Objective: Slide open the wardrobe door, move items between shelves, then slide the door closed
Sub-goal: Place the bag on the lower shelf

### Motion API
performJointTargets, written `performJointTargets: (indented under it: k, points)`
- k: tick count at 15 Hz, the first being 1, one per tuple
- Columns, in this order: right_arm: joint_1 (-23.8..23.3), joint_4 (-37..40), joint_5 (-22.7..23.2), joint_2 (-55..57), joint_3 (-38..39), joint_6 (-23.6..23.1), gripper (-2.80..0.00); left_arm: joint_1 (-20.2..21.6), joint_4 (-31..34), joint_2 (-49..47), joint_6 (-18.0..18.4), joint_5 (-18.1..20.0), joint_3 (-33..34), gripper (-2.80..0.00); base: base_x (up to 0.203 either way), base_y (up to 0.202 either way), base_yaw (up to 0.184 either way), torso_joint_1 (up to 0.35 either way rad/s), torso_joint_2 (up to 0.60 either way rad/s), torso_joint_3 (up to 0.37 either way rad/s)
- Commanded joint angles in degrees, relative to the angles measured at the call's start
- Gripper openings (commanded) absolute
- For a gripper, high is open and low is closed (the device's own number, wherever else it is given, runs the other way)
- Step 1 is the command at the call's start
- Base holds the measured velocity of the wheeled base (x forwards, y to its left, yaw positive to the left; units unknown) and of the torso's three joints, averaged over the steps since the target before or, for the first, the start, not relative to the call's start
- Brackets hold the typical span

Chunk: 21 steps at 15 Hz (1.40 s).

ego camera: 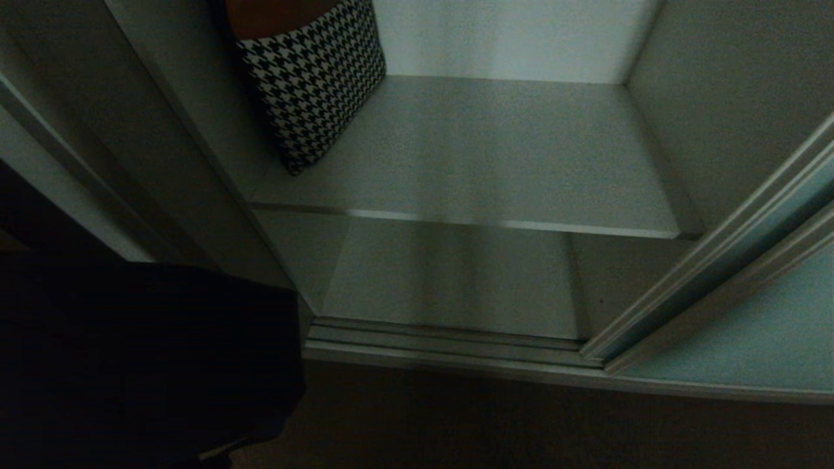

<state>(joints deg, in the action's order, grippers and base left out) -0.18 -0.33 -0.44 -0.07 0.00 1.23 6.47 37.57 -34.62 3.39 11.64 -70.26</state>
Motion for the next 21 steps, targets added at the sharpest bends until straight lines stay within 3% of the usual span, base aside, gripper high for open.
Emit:
performJointTargets:
  k: [1, 5, 8, 21]
  points:
    - [0.0, 0.0, 0.0, 0.0, 0.0, 0.0, -2.8, 0.0, 0.7, 1.6, -0.5, -1.8, 0.9, -2.8, 0.0, 0.0, 0.0, 0.0, 0.0, 0.0]
    - [0.0, 0.0, 0.0, 0.0, 0.0, 0.0, -2.8, -0.6, 0.7, 3.1, -4.7, -6.8, 3.4, -2.8, 0.0, 0.0, 0.0, 0.0, 0.0, 0.0]
    - [0.0, 0.0, 0.0, 0.0, 0.0, 0.0, -2.8, -2.5, -0.7, 4.6, -8.8, -7.5, 3.8, -2.8, 0.0, 0.0, 0.0, 0.0, 0.0, 0.0]
    - [0.0, 0.0, 0.0, 0.0, 0.0, 0.0, -2.8, -7.6, -3.6, 5.3, -6.2, -8.0, 4.7, -2.8, -0.02, 0.0, 0.0, 0.0, 0.0, 0.0]
